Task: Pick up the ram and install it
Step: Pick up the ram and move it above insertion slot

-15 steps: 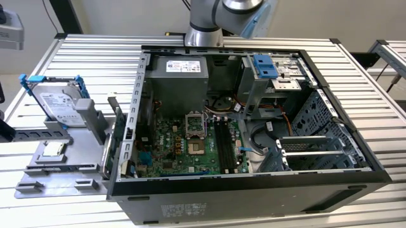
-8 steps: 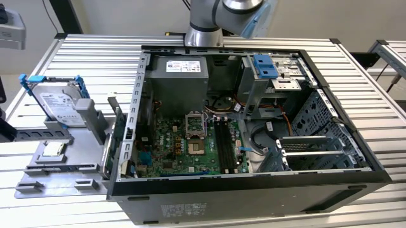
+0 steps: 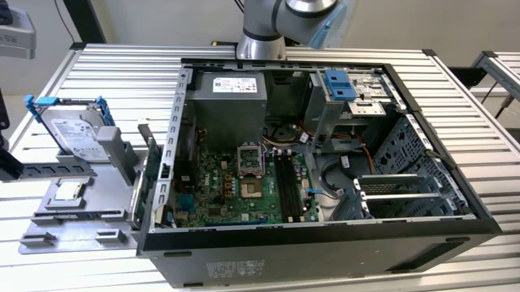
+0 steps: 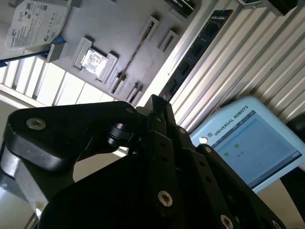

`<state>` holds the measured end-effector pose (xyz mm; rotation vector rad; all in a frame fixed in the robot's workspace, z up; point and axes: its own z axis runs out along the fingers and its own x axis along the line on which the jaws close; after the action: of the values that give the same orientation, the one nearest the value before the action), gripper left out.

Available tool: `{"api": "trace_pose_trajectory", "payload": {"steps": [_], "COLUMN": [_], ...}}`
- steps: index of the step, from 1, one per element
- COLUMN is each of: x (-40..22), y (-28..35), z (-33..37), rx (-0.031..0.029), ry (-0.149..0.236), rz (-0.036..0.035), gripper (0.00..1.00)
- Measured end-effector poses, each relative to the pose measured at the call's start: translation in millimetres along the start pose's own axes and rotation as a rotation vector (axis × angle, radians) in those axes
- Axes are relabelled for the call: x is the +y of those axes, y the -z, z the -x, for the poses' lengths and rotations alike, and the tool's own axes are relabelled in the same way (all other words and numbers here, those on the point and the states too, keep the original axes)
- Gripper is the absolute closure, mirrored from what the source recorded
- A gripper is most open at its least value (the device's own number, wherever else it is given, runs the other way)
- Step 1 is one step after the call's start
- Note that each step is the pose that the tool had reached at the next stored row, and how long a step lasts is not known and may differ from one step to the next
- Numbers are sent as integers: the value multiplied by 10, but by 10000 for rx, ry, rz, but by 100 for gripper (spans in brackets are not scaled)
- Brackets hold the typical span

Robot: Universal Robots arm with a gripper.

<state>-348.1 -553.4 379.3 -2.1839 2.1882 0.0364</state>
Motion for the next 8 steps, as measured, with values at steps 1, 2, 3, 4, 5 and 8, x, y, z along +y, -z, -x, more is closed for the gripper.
{"api": "trace_pose_trajectory", "payload": {"steps": [1, 2, 3, 4, 5, 8], "x": [-38, -83, -127, -171, -213, -348], "y": [-1, -2, -3, -4, -4, -5], "z": [-1, 0, 0, 0, 0, 0], "rx": [0, 1, -1, -1, -1, 0], "ry": [1, 0, -1, -1, -1, -2], "rz": [4, 11, 16, 20, 26, 44], "gripper": [100, 100, 100, 100, 100, 100]}}
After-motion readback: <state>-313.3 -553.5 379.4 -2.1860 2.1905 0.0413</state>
